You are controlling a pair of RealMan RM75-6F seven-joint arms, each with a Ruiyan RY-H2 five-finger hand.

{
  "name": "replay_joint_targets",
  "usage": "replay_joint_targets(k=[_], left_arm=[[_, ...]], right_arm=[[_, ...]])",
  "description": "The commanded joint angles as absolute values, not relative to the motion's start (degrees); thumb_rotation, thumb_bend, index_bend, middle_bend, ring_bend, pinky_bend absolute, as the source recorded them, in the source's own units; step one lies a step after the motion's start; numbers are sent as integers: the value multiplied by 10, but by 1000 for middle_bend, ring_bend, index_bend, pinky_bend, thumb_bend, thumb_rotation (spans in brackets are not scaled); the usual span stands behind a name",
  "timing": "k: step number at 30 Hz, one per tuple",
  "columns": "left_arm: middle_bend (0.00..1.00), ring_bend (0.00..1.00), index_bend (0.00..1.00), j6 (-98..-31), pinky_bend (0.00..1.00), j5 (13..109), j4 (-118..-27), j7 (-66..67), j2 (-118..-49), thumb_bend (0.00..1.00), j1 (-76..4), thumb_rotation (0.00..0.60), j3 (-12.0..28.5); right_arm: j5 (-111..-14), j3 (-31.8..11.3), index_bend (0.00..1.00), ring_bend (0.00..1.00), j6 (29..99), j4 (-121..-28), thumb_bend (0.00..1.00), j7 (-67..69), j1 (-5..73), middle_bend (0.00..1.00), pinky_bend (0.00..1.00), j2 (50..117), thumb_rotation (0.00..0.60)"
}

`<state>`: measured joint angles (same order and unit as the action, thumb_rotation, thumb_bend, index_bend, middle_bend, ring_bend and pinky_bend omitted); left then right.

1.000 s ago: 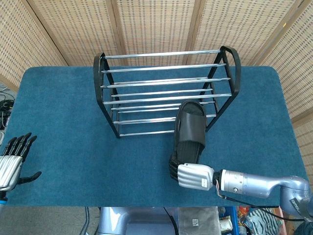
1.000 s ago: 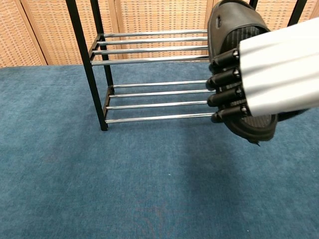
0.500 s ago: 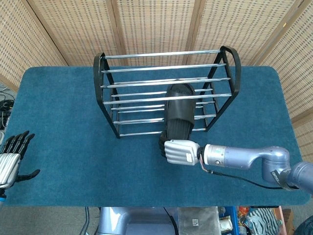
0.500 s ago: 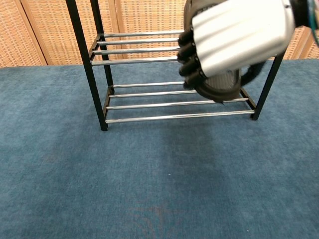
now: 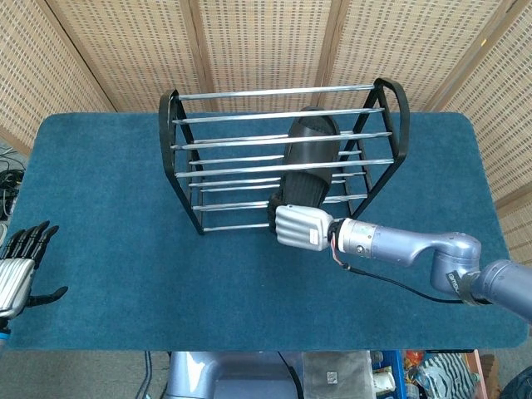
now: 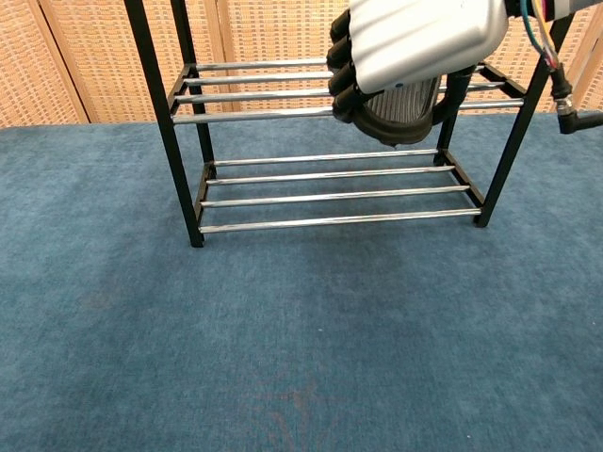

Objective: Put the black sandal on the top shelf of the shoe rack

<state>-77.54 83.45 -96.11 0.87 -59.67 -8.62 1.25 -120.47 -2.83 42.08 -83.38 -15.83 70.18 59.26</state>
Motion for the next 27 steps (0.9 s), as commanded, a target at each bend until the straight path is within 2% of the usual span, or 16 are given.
replay_joint_targets(k=[1,4,7,11,13,17,20,27], left_arm=[[0,0,0,-776,0,835,-961,9,-597,177,-86,600,12],[0,0,0,-776,0,835,-962,10,-597,177,-86,600,12],[0,0,0,-776,0,835,-963,12,-597,178,-86,600,12],[0,0,0,-777,0,836,-966,16,-598,177,-86,600,11],[0,0,0,-777,0,836,-967,17,-598,178,-87,600,11],[0,0,0,-778,0,836,-968,19,-598,178,-86,600,11],[0,0,0,-779,0,836,-969,19,-598,177,-86,600,11],[0,0,0,-780,0,839,-970,19,-597,178,-86,600,10]], right_arm=[[-1192,-28,533,336,415,-832,848,-164,699,390,475,591,600],[-1188,-27,470,261,415,-832,848,-171,697,302,409,588,600],[-1185,-26,361,193,419,-832,820,-182,694,216,318,585,600],[-1146,-45,171,44,408,-839,588,-236,672,47,91,578,600],[-1129,-55,122,3,399,-848,511,-273,663,4,10,576,600],[-1085,-73,73,0,372,-871,448,-330,646,0,0,567,600],[-1072,-77,67,0,369,-887,438,-353,638,0,0,561,600],[-1070,-75,67,0,402,-931,436,-378,611,0,0,539,600]])
